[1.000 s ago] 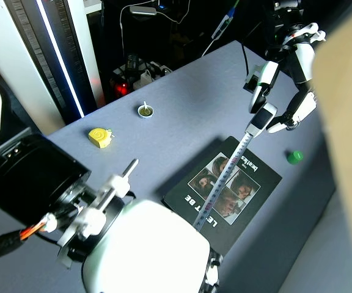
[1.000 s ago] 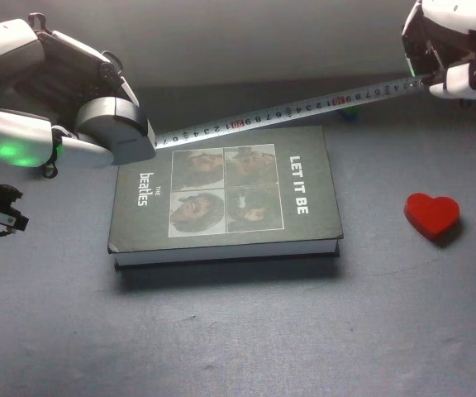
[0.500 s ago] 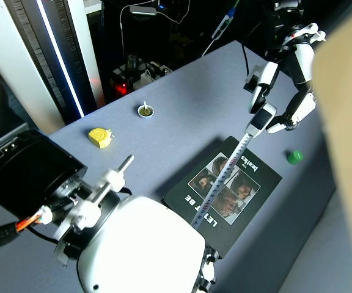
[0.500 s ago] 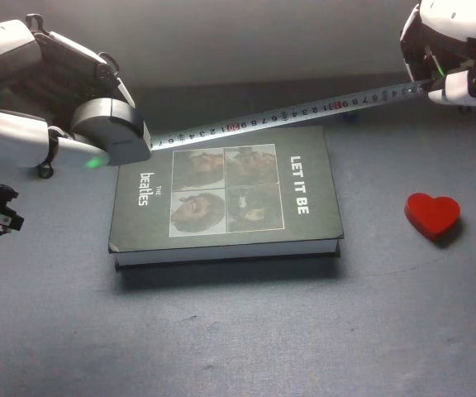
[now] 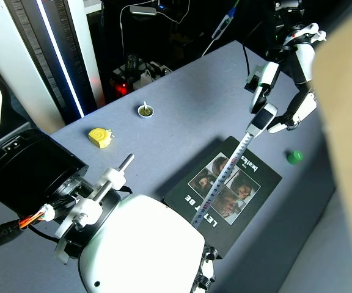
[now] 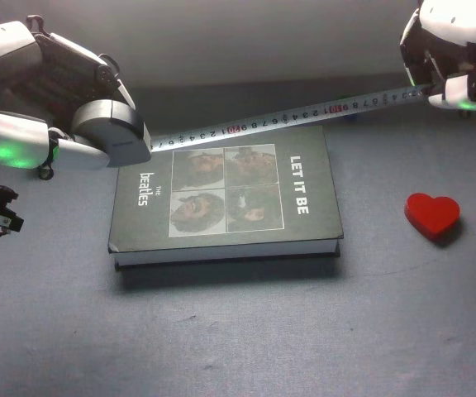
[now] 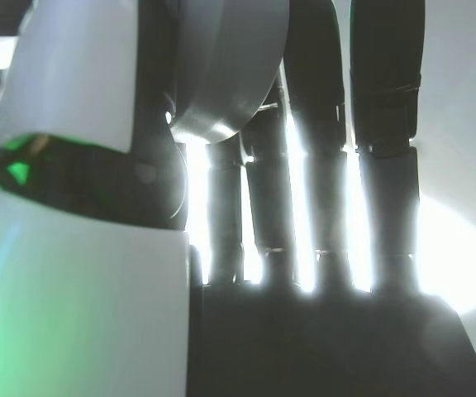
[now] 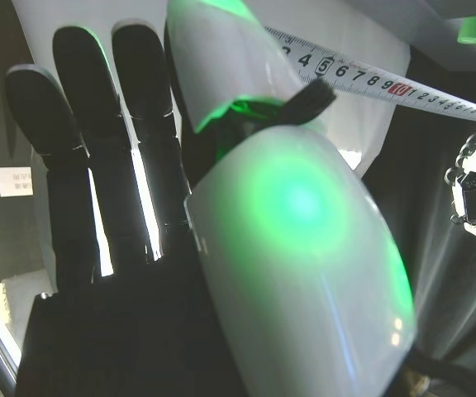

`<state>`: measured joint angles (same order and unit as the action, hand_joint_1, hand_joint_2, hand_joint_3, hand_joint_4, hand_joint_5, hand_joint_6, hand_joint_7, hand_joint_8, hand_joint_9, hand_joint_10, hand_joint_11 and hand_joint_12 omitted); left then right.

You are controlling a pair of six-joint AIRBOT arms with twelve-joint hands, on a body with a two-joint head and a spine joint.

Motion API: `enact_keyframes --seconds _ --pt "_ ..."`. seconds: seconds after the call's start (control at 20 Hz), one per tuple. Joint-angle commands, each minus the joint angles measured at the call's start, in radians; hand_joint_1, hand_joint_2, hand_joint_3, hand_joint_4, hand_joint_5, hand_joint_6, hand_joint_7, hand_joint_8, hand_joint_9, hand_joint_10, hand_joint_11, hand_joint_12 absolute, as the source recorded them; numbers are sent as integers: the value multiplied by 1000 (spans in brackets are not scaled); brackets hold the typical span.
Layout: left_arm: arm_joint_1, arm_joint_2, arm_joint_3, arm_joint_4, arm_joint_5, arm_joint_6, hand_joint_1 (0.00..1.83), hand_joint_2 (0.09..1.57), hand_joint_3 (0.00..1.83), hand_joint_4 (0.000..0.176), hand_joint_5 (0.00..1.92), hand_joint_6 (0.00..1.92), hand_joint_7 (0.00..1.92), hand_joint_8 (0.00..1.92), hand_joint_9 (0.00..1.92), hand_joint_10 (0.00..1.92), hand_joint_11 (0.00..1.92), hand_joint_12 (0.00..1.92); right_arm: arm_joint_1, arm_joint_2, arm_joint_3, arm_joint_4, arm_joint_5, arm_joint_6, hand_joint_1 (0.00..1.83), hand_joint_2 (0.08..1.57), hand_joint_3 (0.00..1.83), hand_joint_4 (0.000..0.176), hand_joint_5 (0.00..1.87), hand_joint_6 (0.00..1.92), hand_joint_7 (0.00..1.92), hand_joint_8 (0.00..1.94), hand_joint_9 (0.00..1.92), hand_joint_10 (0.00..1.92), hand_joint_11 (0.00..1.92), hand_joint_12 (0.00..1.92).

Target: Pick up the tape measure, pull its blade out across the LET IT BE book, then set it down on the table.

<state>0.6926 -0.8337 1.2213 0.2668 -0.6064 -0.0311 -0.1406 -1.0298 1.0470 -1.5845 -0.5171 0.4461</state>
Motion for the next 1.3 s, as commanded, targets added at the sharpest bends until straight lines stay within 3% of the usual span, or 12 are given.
enact_keyframes --seconds 0.0,0.05,0.15,0.45,0.75,0.9,1.25 --pt "-1 11 3 -15 -94 0 1396 1043 0 0 1009 706 1210 525 1135 959 1160 704 6 21 9 -70 -83 -23 935 1228 0 0 598 609 758 282 603 427 301 1160" --pt "-1 11 3 -14 -95 0 1395 1043 0 0 1008 707 1209 527 1134 960 1159 704 5 21 9 -70 -82 -23 836 1221 0 0 580 224 702 90 567 221 213 1063" --pt "2 11 4 -14 -97 0 1395 1043 0 0 1008 712 1209 527 1134 961 1158 704 4 21 8 -70 -78 -23 649 1186 0 0 396 12 426 3 371 16 19 955" --pt "36 8 38 30 -129 -51 1396 1042 0 0 1013 711 1213 518 1132 968 1145 701 -8 21 -11 -70 -68 -33 324 1126 0 0 111 0 91 1 57 0 0 502" --pt "55 -11 76 39 -154 -68 1396 1042 0 0 1015 705 1210 516 1137 962 1138 698 3 28 -42 -70 -75 -36 230 1073 0 2 18 2 21 2 0 0 0 322" --pt "76 -52 135 39 -170 -117 1395 1043 0 0 1010 718 1211 501 1135 969 1139 699 17 37 -88 -70 -105 -35 203 1070 0 0 1 0 0 0 0 0 0 208" --pt "147 -155 312 39 -212 -142 1395 1044 0 0 1001 728 1217 486 1136 974 1138 704 32 47 -196 -65 -176 35 179 1061 0 0 10 4 4 2 0 0 0 239"
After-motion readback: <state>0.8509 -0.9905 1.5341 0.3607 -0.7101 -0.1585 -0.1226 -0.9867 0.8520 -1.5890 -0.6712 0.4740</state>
